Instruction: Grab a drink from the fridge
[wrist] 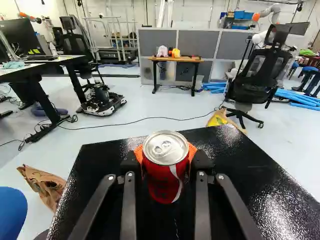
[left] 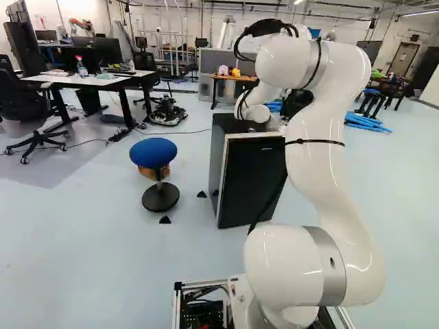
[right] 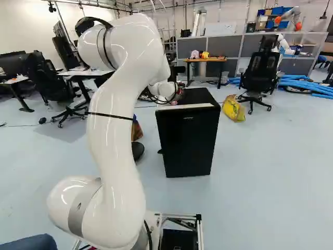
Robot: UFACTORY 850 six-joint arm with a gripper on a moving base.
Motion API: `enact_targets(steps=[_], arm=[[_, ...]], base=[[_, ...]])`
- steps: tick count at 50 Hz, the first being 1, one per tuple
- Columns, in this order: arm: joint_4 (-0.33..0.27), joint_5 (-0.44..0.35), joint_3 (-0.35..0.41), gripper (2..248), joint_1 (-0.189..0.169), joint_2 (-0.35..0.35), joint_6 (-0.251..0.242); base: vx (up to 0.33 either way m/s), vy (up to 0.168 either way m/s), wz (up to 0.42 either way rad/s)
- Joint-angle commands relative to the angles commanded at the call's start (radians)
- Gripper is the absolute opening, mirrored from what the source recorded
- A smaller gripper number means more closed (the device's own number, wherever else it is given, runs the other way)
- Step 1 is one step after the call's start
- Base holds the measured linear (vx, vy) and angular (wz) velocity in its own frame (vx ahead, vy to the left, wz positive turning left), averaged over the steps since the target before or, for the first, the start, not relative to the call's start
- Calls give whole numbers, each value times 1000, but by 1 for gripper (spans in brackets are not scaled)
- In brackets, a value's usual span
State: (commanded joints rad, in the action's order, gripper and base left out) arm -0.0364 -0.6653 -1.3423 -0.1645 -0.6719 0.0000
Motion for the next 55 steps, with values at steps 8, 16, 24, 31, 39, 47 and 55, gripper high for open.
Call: enact_targets(steps=[8,16,24,31,39,47,55], arm=[[0,0,0,100,0,0,0],[0,0,3,100,0,2,0],[0,-2,12,100,2,9,0],[1,-4,27,100,3,20,0],[1,-8,50,100,7,38,0],[2,-13,80,100,10,60,0],[3,-19,117,100,15,89,0]], base=[[0,0,0],[0,0,0],[0,0,0],[0,0,0],[0,0,0],[0,0,0],[0,0,0]])
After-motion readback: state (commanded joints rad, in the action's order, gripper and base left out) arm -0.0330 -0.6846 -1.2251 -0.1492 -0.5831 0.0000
